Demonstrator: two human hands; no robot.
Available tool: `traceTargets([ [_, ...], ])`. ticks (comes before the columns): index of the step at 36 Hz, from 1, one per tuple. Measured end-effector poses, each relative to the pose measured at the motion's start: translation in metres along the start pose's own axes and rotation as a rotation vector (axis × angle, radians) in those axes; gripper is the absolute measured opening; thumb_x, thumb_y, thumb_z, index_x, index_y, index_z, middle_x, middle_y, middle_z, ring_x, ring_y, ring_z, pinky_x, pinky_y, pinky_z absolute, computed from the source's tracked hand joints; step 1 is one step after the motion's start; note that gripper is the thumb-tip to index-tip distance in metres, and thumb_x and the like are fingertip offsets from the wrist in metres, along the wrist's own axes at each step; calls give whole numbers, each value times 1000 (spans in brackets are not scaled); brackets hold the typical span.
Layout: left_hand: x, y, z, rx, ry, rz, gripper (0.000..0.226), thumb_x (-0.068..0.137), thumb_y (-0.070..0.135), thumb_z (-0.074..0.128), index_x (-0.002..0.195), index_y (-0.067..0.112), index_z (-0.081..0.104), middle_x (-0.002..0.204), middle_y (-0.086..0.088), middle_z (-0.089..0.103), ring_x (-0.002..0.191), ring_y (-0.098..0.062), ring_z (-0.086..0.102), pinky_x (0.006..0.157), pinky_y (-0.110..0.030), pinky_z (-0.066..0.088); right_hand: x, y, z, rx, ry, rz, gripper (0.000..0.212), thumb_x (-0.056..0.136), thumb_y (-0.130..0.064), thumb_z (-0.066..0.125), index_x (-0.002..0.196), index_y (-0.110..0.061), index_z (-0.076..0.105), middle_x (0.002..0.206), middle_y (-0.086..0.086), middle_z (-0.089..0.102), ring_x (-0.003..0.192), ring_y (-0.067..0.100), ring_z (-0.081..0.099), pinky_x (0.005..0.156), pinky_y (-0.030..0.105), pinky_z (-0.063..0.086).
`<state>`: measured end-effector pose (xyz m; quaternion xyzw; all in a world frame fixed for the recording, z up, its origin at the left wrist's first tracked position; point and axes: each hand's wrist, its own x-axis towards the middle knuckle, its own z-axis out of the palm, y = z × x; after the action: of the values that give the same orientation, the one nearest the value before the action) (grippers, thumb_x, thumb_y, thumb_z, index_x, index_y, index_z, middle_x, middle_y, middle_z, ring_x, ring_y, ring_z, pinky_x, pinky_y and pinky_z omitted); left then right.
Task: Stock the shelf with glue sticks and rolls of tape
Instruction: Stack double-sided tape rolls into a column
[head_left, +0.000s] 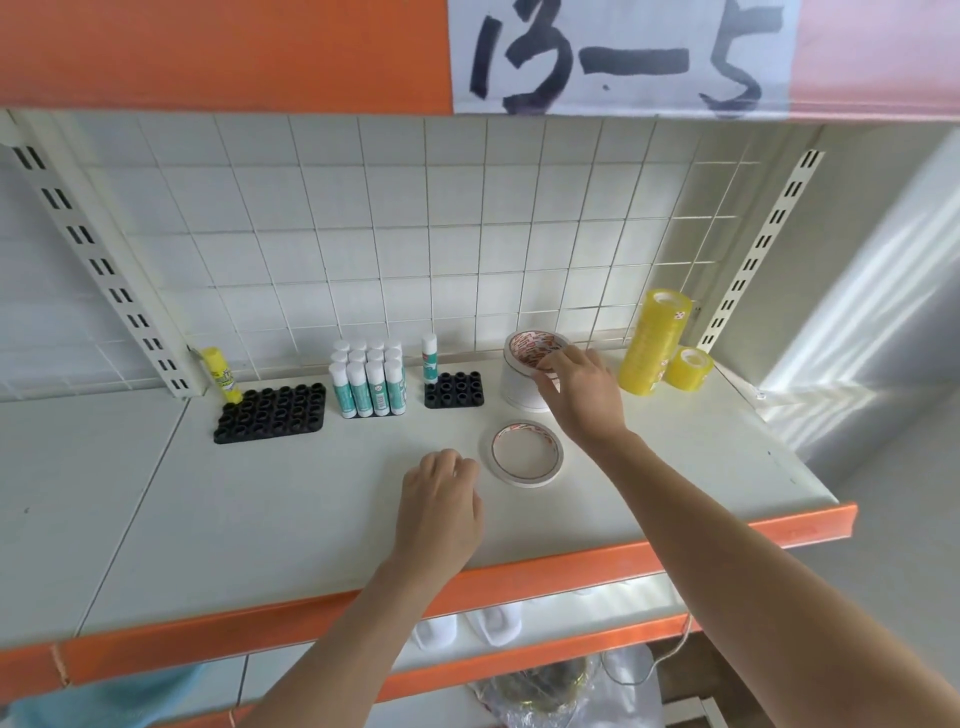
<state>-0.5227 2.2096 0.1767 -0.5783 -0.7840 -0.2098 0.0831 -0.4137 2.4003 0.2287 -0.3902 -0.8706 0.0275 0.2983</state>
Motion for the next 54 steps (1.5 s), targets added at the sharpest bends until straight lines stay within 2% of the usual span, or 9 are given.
traceTargets([
  [13, 0, -1, 3, 4, 0, -10, 22, 73, 19, 45, 84, 15, 64, 84, -2, 57, 81, -27, 57, 66, -39, 50, 2, -4, -6, -33, -87, 5, 23, 94, -30, 59, 102, -10, 68, 110, 8, 64, 101, 35, 55, 78, 42, 42],
  [18, 0, -1, 2, 7, 10, 7, 30, 75, 22, 36, 84, 15, 64, 83, -1, 57, 80, -26, 57, 66, -39, 50, 5, -5, -7, -66, -134, 6, 26, 96, -31, 55, 105, -10, 66, 116, 8, 62, 105, 34, 53, 80, 40, 41],
  [25, -1, 1, 0, 8, 20, 6, 16, 70, 16, 52, 82, 15, 63, 82, -3, 57, 78, -28, 57, 64, -38, 50, 14, -11, -12, -186, -281, 15, 31, 100, -34, 45, 114, -10, 59, 128, 6, 53, 112, 31, 47, 84, 40, 41],
  [30, -1, 0, -1, 9, 19, 17, 17, 65, 9, 69, 80, 14, 61, 80, -4, 56, 76, -29, 57, 62, -39, 49, -1, -22, -21, -123, -196, 45, 38, 96, -31, 54, 127, -10, 51, 128, 12, 48, 111, 35, 50, 83, 45, 44],
  [34, -1, 1, -3, 2, 19, 21, 16, 64, 9, 67, 77, 14, 59, 78, -4, 55, 74, -30, 56, 60, -38, 47, -39, -27, -18, -25, -98, -3, 23, 91, -26, 63, 107, -10, 65, 106, 15, 59, 93, 39, 59, 69, 44, 47],
  [40, -1, 2, -2, 11, 6, 14, 18, 64, 8, 69, 81, 12, 63, 79, -6, 57, 76, -31, 58, 62, -38, 48, -89, -20, -14, 45, -316, -6, 26, 92, -42, 59, 95, -17, 65, 102, 2, 59, 102, 29, 51, 77, 40, 46],
  [43, 0, 1, -3, 15, 4, 13, 18, 66, 10, 66, 83, 13, 63, 80, -6, 57, 77, -30, 57, 63, -40, 49, -98, -17, -18, 31, -343, -42, 40, 85, -53, 51, 94, -18, 68, 102, 0, 62, 105, 29, 51, 77, 39, 43],
  [47, 0, 2, -3, 22, 0, 13, 19, 64, 9, 69, 83, 12, 64, 80, -6, 58, 76, -31, 58, 62, -40, 49, -99, -16, -20, 17, -329, -62, 24, 81, -34, 72, 97, -17, 70, 103, 1, 65, 105, 32, 52, 76, 38, 41],
  [54, -1, 1, -2, 38, 5, 30, 18, 64, 8, 69, 81, 12, 63, 79, -6, 57, 74, -31, 57, 61, -39, 48, -94, -14, -24, 67, -205, -74, 8, 81, -21, 74, 84, -14, 72, 85, 4, 66, 82, 33, 54, 65, 44, 50],
])
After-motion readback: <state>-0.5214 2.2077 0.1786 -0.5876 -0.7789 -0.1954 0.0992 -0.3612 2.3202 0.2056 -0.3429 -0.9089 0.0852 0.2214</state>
